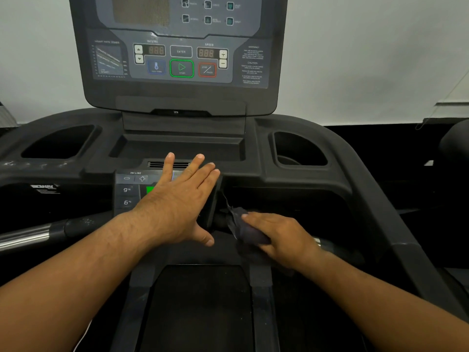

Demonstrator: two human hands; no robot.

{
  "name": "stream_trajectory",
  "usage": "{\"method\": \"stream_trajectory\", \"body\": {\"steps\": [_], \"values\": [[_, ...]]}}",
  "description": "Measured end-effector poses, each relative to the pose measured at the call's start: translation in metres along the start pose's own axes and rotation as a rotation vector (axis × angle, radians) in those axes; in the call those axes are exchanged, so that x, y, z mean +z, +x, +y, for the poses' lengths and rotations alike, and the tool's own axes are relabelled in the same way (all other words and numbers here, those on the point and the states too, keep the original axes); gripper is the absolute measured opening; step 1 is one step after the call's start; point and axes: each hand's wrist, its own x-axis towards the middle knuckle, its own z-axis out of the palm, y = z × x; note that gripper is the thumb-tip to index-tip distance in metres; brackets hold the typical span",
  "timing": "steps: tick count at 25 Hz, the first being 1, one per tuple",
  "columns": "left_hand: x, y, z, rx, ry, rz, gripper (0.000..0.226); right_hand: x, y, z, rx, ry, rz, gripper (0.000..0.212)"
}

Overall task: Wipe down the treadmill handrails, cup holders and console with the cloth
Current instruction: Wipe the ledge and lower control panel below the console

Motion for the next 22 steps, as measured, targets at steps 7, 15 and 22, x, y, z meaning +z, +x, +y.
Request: {"method": "stream_trajectory", "body": {"steps": [7,15,22], "values": [[-0.002,0.001,-0.013,0.02,0.014,0.008,0.129,-0.026,0.009,-0.002,0.541,-0.083,-0.436,0.077],[-0.003,0.009,-0.014,0.091,0.02,0.035,0.129,-0.003,0.036,-0.046,0.187,-0.305,-0.277,0.073],[0.004,0.021,0.009,0.144,0.032,0.002,0.123,-0.004,0.045,-0.042,0.316,-0.16,-0.305,0.068]]}}
